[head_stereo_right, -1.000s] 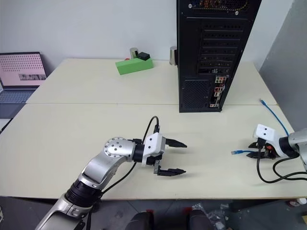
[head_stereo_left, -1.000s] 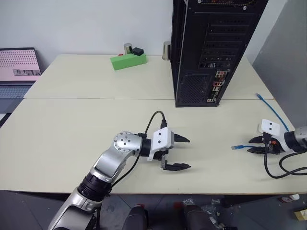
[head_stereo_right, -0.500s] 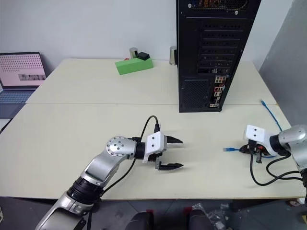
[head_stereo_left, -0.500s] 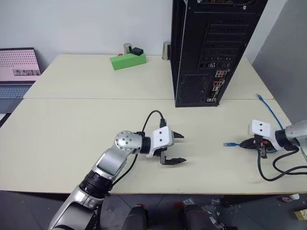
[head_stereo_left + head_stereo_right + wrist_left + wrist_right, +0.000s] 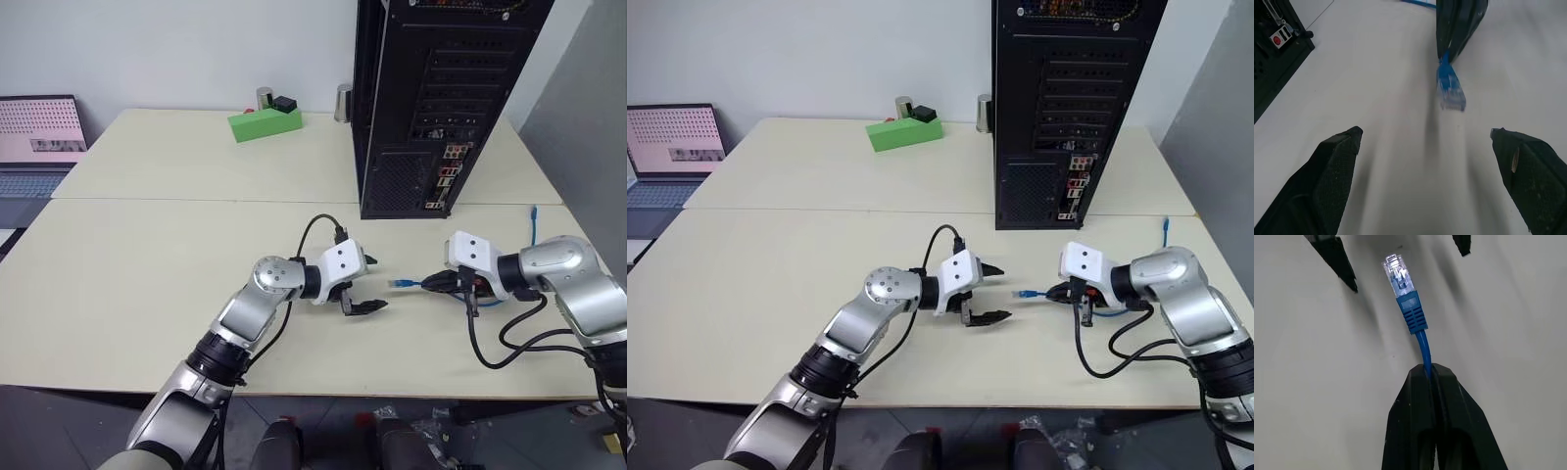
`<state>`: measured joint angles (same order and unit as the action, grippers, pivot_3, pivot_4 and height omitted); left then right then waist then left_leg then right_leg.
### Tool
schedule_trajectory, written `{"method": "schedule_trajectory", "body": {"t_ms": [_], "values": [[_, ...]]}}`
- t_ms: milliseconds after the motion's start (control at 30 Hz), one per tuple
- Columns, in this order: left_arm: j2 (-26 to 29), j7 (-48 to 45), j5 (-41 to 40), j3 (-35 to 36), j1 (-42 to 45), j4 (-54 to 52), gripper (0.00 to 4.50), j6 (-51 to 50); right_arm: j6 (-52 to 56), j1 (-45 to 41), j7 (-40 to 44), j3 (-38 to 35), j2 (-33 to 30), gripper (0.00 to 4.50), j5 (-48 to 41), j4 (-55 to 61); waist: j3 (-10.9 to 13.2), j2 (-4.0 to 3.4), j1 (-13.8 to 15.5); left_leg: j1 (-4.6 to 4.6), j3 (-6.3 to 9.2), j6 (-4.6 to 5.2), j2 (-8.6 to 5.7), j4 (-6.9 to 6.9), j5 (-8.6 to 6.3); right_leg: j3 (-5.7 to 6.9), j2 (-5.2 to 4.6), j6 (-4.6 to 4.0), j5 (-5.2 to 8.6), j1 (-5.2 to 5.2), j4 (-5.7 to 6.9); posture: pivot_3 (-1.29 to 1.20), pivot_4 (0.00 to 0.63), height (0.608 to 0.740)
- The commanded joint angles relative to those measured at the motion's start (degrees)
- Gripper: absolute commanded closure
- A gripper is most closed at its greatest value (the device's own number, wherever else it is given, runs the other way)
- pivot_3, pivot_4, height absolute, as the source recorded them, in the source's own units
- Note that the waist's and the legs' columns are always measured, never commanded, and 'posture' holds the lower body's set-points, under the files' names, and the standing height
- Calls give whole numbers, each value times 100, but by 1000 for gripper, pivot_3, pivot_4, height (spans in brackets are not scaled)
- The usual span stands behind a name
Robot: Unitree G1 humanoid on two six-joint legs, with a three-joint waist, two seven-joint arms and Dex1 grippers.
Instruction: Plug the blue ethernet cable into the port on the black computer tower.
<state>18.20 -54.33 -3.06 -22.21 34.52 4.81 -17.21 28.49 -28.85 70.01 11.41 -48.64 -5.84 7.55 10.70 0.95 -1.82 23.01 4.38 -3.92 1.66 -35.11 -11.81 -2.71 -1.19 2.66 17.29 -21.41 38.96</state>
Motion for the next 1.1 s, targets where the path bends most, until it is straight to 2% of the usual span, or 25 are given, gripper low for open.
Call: {"method": "schedule_trajectory", "body": {"t_ms": [33, 100, 233, 300, 767, 1000, 1100], "values": [[-53, -32, 28, -65, 130, -70, 0, -78, 7, -149, -30, 17, -17, 4484, -16, 197, 0, 0, -7, -1, 0, 0, 0, 0, 0, 0, 0, 0, 0, 0, 0, 0, 150, 740], [-73, -62, 32, -74, 135, -63, 0, -89, -12, -173, -43, 55, -10, 4484, 1, 197, 0, 0, -10, -1, 0, 0, 1, 1, 0, 0, 1, 0, 0, 0, 1, 0, 150, 740], [-112, -140, 28, -106, 150, -53, 610, -19, -80, -212, -46, 125, -28, 4500, 32, 178, 0, 0, -7, -1, 0, 0, 0, 1, 0, 0, 1, 0, 0, 0, 1, 0, 150, 740], [-142, -135, 34, -99, 166, -26, 1156, 6, -72, -232, -55, 151, -21, 4500, 31, 187, 0, 0, 0, -1, 1, 0, 0, 1, 0, 1, 1, 0, 0, 0, 1, 0, 150, 740], [-227, -109, 133, -127, 181, 121, 4122, 203, -94, -285, -77, 237, -47, 4500, 63, 217, 0, 0, -4, 0, 1, 0, 0, 0, 0, 1, 1, 0, 0, 0, 1, 0, 150, 740], [-114, -155, 238, -137, 129, 216, 4226, 400, -112, -299, -44, 238, -56, 4500, 46, 198, 0, 0, -4, 0, 2, 0, 0, 1, 0, 1, 1, 0, 0, 0, 1, 0, 150, 740], [4, -192, 186, -18, 8, 296, 4226, 668, -276, -274, 55, 182, -157, 3877, 38, 137, 0, 0, -6, -1, 2, 0, 1, 1, 0, 1, 1, 0, 0, -1, 1, 0, 150, 740]]}}
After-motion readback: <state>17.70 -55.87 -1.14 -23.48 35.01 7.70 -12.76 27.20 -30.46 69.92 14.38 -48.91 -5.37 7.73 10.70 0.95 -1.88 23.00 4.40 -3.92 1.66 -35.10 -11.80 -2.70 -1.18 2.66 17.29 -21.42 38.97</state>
